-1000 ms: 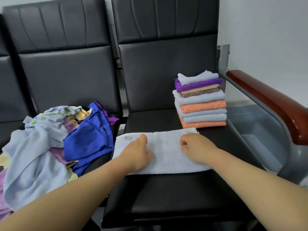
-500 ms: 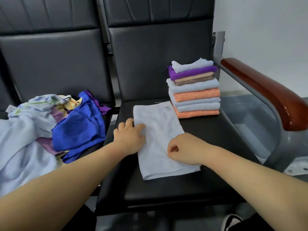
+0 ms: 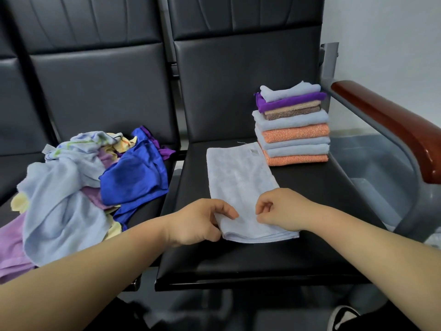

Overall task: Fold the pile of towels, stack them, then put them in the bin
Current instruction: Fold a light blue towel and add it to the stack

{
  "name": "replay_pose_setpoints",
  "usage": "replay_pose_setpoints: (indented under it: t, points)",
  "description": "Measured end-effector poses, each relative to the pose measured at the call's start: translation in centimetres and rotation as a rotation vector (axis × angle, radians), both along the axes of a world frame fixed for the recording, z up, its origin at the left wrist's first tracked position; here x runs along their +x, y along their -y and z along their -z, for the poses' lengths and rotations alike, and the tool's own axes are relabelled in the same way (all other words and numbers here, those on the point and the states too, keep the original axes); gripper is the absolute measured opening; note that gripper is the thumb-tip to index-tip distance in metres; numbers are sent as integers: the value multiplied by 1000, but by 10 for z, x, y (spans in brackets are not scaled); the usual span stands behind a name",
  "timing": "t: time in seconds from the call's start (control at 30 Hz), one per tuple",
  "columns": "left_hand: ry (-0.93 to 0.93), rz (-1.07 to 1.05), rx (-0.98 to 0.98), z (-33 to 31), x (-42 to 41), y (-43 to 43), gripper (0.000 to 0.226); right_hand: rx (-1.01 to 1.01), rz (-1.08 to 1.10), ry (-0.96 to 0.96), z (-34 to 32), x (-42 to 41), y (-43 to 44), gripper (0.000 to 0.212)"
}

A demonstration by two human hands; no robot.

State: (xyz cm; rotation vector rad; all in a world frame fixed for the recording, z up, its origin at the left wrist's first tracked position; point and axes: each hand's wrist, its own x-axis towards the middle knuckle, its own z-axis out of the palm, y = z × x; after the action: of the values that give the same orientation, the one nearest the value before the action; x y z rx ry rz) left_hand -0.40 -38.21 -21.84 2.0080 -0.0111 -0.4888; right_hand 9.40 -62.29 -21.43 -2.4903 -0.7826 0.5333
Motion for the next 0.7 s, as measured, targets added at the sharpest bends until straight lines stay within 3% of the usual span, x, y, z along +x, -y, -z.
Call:
replay_pose_setpoints:
  t: [0.13,0.2,0.3,0.47,0.57,0.7]
  points:
    - [145,-79,183,-3,-2,1,22,-35,-35,-43,-3,-7,0,18]
    - [193,-159,122,-6,-2,5,6,-18,-34,-67,-4,-11,-1,41]
    - [219,-274,64,-11,1,3,5,-30,-40,-75,-8,-16,-1,65]
    - [299,-348,142,-17,3,1,10,-75,21,40,-6,-17,2,31]
    - [291,-374,112,-26,7,-9,14,46,137,91,-11,-10,5,25]
    - [117,-409,-66,-40,9,-24,6,242,242,-134,-24,2,8,27]
